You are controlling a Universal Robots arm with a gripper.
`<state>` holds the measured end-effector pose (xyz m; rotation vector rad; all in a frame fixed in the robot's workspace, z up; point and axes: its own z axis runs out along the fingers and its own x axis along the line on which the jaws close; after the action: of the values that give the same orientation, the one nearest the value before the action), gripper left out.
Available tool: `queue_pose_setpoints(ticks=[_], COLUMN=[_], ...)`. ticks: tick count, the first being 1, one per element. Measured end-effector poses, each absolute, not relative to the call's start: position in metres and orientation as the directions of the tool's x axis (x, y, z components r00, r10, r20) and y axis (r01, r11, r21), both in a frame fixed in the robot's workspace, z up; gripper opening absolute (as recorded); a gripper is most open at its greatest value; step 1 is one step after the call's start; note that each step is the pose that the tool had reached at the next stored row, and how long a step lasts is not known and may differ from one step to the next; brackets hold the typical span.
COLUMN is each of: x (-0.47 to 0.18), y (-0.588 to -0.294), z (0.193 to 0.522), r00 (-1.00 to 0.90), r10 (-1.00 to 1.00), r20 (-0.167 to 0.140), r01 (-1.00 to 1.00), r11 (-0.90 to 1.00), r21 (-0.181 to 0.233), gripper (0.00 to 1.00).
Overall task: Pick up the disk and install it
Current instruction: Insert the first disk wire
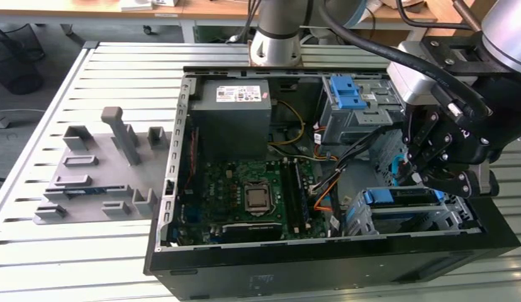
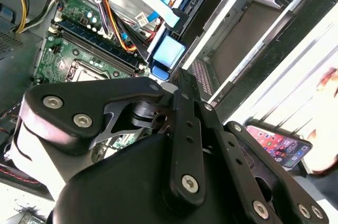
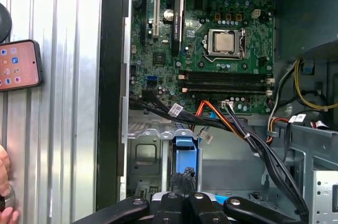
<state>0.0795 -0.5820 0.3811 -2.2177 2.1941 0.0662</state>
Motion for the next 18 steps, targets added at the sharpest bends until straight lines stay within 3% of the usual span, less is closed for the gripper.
queue_pose_setpoints(ticks=[18], x=[0.135], y=[-0.579], z=[0.377], r00=[0.010], r10=[-0.999], r20=[-0.045], r01=[-1.000], r11=[-0.011], r21=[0.015], gripper=[0.11])
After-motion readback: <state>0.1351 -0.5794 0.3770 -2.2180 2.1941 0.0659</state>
